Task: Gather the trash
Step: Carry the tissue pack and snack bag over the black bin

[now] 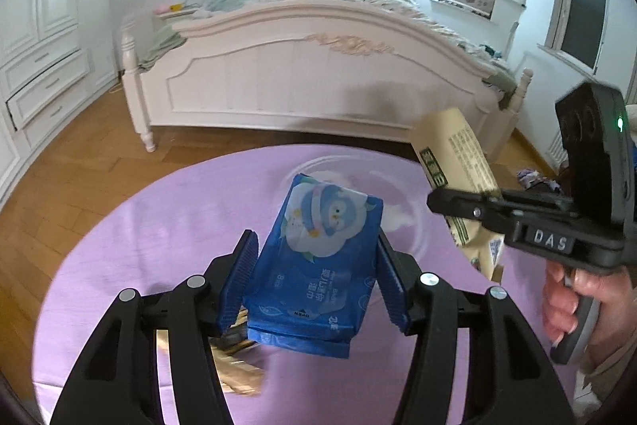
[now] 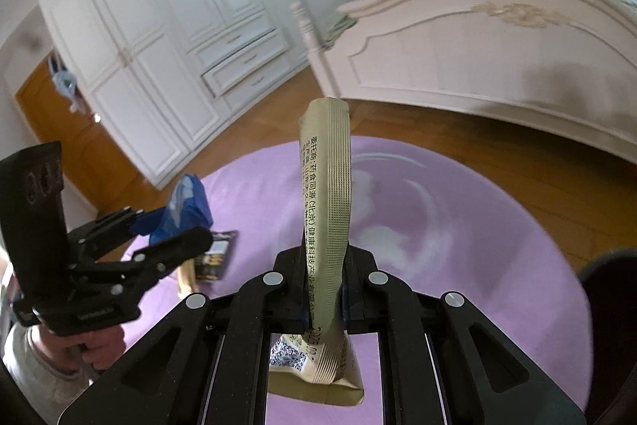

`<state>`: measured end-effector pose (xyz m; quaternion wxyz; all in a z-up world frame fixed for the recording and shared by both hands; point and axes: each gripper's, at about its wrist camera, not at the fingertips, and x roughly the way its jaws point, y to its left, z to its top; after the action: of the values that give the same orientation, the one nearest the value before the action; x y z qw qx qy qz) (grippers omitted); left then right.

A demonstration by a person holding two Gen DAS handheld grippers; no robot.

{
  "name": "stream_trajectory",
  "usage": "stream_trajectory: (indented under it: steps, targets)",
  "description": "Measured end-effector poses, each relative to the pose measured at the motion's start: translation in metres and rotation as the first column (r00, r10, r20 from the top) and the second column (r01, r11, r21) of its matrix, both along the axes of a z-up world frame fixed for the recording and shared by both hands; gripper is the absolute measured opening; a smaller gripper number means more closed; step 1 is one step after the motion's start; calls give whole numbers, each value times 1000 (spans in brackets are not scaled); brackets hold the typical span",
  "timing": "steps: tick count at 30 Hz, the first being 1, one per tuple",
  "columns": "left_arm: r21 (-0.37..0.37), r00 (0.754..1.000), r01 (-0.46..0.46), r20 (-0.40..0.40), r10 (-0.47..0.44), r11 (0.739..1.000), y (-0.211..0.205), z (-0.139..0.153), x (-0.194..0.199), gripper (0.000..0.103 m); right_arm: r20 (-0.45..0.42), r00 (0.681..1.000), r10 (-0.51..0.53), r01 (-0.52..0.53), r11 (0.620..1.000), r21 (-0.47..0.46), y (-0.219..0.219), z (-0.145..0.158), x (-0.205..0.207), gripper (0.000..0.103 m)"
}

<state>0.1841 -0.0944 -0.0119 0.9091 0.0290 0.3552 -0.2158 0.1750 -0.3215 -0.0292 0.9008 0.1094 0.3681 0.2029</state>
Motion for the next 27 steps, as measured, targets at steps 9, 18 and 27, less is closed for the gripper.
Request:
stream_trajectory:
  steps: [9,18,27]
  targets:
    - [-72,994,103,-28,-105,992,-91,-4,-6,57,4,985,-171,171,984,39,-109,-5,-41,11]
    - [-73,967,243,-65,-247,967,-183,-19,-18,57,-30,941,-337,338,939,63,-206,-28,-71,11]
    - [-85,943,302,-119,-311,949,-242,-39,-18,57,-96,899,-426,433,899,63,-260,-68,-80,11]
